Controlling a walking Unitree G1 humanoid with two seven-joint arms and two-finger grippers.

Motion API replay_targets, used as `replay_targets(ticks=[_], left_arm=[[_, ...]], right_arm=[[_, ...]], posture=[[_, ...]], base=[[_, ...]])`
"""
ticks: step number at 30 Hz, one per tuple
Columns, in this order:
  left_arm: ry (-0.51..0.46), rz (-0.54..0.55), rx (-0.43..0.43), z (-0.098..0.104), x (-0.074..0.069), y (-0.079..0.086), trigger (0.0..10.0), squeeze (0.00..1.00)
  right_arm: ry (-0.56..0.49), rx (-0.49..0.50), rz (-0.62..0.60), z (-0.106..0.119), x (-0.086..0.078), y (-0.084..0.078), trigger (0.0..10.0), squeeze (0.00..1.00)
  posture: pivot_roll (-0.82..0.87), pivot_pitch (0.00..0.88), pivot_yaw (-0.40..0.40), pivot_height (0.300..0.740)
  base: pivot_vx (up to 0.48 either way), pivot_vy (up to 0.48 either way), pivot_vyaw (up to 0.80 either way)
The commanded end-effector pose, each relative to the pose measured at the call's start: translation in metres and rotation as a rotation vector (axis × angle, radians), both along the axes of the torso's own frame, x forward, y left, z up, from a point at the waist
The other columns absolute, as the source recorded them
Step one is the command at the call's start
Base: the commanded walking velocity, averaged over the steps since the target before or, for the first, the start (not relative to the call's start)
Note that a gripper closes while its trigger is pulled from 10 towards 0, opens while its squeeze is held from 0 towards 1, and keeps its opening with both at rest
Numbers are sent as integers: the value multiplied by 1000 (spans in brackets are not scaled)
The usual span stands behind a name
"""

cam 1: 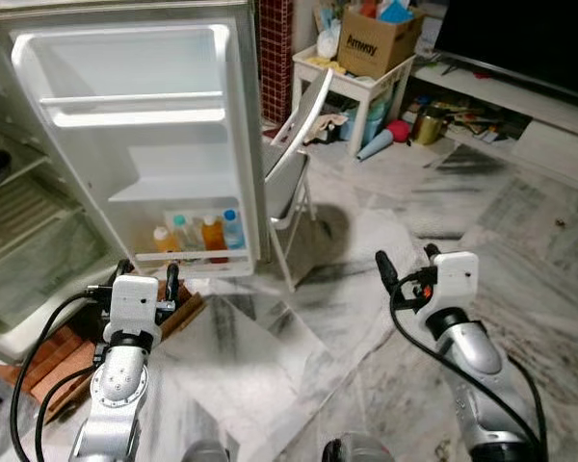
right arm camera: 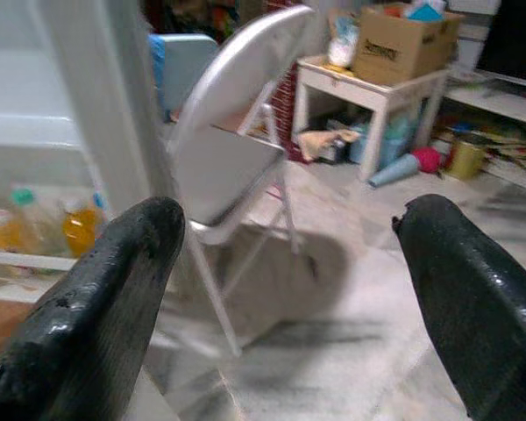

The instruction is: Restocking fridge

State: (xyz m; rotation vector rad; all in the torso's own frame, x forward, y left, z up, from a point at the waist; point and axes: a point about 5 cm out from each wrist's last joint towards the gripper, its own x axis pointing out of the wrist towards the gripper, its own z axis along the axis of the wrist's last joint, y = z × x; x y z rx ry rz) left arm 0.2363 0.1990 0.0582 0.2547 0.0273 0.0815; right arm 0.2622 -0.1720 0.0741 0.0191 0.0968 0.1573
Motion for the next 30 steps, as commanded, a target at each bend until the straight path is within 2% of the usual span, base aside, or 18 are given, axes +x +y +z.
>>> replay_targets(ticks=[1,2,5,8,14,22,30], left_arm=[[6,44,7,0,-3,8,10000,0],[6,44,7,0,-3,8,10000,0],[13,33,11,-2,-2,3,10000,0],[18,31,12,-3,-2,3,10000,0],[32,54,3,-6,-1,3,10000,0],[28,69,-6,-5,0,2,10000,0],[32,95,-23,-6,0,4,10000,0]], right_arm=[[-59,-17,34,9,11,15,10000,0],[-59,-17,34,9,11,15,10000,0],[-117,-21,-10,19,25,18,10000,0],[-131,-29,-4,21,26,19,10000,0],[-120,-32,-3,16,24,17,10000,0],[-129,-28,14,13,26,21,10000,0],[-151,-37,96,17,27,30,10000,0]], posture=[[73,32,8,740],[73,32,8,740],[66,35,14,740],[64,34,14,740],[65,35,-5,740],[67,48,-9,740],[66,56,-8,740]], base=[[0,-446,800],[0,-446,800],[0,-425,796],[99,-402,719],[351,-321,0],[445,0,0],[476,0,0]])
